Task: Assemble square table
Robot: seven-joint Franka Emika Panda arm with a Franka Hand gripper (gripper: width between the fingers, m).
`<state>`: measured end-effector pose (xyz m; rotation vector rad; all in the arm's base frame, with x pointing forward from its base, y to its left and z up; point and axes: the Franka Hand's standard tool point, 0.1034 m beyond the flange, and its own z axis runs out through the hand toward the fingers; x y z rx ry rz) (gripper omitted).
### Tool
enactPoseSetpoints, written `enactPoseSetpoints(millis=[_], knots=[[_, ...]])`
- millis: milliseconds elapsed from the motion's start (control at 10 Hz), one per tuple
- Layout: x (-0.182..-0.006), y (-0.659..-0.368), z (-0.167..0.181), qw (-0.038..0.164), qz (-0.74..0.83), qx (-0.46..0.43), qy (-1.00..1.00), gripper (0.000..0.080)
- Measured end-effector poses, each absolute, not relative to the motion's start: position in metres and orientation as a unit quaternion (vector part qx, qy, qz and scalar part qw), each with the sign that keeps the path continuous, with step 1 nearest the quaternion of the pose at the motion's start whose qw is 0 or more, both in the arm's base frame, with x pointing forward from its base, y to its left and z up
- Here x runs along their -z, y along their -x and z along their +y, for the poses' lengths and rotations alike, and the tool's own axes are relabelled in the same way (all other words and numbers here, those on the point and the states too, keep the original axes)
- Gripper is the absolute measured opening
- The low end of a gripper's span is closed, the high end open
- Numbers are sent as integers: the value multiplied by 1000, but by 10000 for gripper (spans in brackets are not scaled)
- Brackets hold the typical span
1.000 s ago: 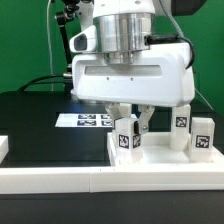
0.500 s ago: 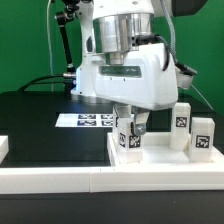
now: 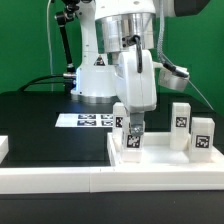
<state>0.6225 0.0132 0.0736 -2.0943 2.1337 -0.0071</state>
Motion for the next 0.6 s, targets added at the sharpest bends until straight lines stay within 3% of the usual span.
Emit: enactPoseSetpoints(millis=[500, 600], knots=[[-73, -623, 14, 76, 731, 2, 678, 290], [-73, -623, 13, 76, 723, 1, 687, 444]])
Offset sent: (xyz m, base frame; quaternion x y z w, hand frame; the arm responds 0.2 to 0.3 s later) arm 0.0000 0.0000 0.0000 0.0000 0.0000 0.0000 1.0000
